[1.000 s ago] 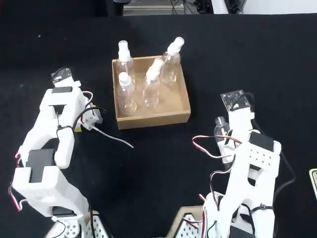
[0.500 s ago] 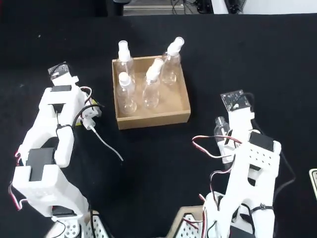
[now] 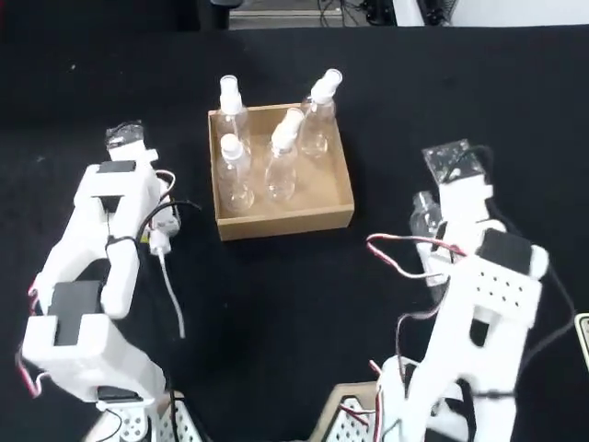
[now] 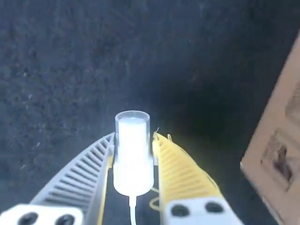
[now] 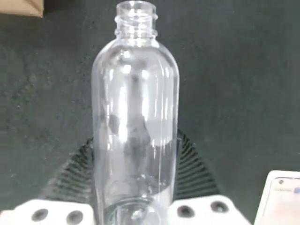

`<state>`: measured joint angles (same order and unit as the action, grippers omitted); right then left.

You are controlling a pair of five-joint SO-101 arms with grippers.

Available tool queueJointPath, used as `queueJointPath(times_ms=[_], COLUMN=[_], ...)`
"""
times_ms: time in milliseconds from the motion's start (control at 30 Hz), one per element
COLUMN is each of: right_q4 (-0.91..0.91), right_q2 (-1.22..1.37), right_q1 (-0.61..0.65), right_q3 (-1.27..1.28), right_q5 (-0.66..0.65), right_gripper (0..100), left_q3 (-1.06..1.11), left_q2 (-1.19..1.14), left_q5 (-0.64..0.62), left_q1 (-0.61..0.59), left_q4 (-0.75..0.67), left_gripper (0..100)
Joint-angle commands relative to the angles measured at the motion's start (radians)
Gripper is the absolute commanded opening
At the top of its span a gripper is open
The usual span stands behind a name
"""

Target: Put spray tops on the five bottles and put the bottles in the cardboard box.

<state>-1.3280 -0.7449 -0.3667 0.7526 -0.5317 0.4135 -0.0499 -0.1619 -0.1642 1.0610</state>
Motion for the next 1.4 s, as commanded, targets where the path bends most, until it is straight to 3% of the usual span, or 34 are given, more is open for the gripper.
queueJointPath(times_ms=[0,267,467,667,900,1100,1367], right_q4=[-0.026,0.123,0.321,0.543,0.62,0.649,0.651], right_q2=[-0.17,-0.599,-0.693,-0.75,-0.952,-1.124,-1.168], right_q1=[0.132,0.589,0.839,0.879,0.878,0.879,0.942], right_q3=[-0.048,0.128,0.246,0.429,0.575,0.691,0.728], right_q5=[0.069,0.302,0.408,0.545,0.574,0.569,0.568], right_gripper=[1.1,1.1,1.1,1.1,1.1,1.1,1.1], left_q3=[-0.031,-0.036,-0.136,-0.298,-0.318,-0.34,-0.424], left_q2=[0.207,0.68,0.925,1.054,1.057,0.982,0.816], left_q5=[0.054,0.092,0.083,0.058,-0.078,-0.114,-0.106], left_q1=[-0.064,-0.159,-0.111,0.084,0.242,0.344,0.486], left_q4=[0.06,0.121,0.114,0.08,-0.199,-0.419,-0.451], left_gripper=[3,3,3,3,3,3,3])
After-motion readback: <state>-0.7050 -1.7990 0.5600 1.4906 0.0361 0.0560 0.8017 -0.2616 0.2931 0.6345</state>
